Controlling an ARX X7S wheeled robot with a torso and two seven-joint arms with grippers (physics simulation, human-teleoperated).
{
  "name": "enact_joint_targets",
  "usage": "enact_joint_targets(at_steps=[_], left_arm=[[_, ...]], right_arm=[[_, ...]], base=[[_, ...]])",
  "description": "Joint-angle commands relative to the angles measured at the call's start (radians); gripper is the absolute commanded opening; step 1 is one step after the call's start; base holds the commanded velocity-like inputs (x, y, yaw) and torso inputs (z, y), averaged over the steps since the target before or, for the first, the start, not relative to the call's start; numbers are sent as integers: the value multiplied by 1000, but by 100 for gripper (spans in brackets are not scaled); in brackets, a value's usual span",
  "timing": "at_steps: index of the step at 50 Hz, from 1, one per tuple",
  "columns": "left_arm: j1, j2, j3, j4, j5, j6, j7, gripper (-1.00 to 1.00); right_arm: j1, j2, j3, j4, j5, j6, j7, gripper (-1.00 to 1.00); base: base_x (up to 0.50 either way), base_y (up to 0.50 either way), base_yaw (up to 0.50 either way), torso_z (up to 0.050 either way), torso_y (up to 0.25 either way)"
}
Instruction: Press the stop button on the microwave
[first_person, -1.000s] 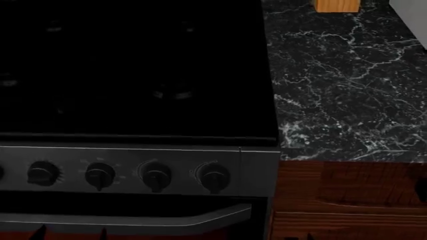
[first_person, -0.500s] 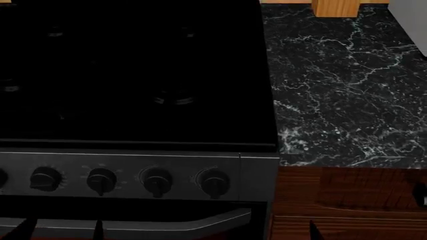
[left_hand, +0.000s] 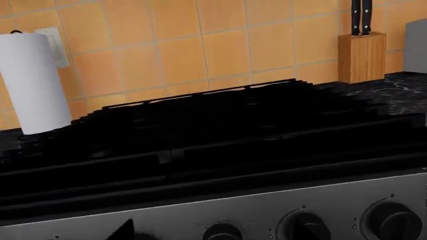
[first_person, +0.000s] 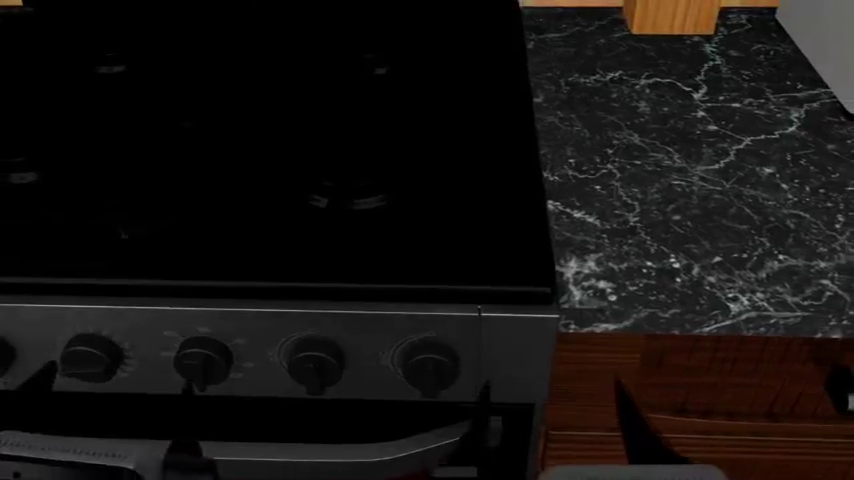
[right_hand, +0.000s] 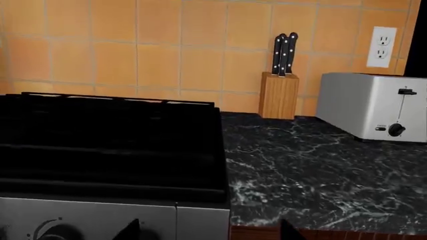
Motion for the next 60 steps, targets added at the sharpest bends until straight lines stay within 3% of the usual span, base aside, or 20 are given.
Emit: enact_joint_targets(at_steps=[1, 10, 20, 34, 42, 53, 60], left_arm=[[30, -15, 9, 27, 0, -27, -11, 100], [199, -37, -46, 48, -15, 9, -57, 100], [374, -24, -150, -154, -105, 170, -65, 100], [292, -4, -220, -825, -167, 453, 0, 100], [-5, -9, -266, -1729, -179, 869, 115, 100], [45, -4, -447, -1732, -70, 717, 139, 100], [77, 9, -555, -1732, -21, 618, 171, 100]], right_arm=[[92, 6, -24, -131, -11, 134, 23, 100], [282, -7, -44, -247, -18, 338, 38, 100], [465, -28, -64, -373, -7, 556, 46, 100], [736, -75, -74, -550, 16, 875, 72, 100], [862, -95, -80, -553, 36, 974, 86, 100], [1050, -129, -37, -544, 103, 1115, 120, 100], [1147, -121, -21, -432, 135, 1090, 150, 100]], base=[[0, 0, 0, 50, 53], [0, 0, 0, 50, 54], [0, 0, 0, 50, 55], [0, 0, 0, 50, 61], [0, 0, 0, 50, 64], [0, 0, 0, 50, 73], [0, 0, 0, 50, 81]])
